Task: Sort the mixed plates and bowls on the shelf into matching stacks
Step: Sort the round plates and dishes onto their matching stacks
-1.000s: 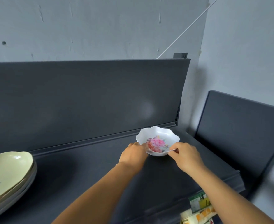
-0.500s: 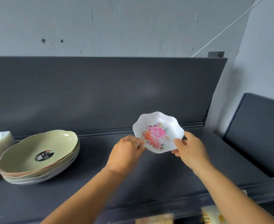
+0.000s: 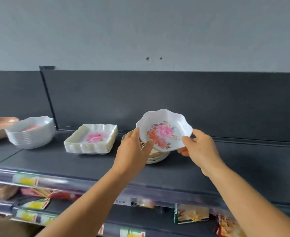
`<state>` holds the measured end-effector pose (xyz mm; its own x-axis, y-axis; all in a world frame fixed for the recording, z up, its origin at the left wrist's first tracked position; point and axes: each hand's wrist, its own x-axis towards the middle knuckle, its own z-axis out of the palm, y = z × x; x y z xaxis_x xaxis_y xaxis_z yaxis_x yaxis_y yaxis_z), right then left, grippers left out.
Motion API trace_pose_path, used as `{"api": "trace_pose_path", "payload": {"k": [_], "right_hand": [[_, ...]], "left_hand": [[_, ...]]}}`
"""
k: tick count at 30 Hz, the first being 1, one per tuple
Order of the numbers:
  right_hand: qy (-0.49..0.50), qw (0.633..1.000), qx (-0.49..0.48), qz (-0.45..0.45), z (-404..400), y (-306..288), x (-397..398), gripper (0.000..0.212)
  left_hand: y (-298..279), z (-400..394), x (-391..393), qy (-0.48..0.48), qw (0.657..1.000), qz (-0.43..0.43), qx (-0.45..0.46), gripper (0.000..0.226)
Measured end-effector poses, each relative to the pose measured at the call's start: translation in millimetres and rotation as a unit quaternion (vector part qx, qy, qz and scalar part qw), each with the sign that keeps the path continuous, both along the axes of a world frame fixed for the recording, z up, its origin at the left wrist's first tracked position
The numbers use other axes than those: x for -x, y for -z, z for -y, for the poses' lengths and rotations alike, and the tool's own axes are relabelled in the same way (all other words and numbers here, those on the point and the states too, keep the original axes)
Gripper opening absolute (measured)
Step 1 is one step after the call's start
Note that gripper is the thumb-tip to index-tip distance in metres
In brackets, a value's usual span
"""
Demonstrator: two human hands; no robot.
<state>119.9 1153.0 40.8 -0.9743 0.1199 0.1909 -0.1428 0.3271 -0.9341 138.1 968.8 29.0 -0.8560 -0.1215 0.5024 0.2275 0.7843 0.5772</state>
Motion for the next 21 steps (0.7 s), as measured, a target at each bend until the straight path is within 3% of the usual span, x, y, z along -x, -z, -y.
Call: {"api": "trace_pose_path", "payload": {"k": [10,21], "right_hand": [[-0.087,0.996,0.007,0.0,169,1,-41,0.016],[-0.185,0.983,0.008,-0.005,306,-8,-36,0.012]], "left_hand": [[0,165,-73,-0.092,0.996,0.002,-0.017,0.023],[2,288,-96,-0.166,0.983,-0.015,-0.074,0.021]]}}
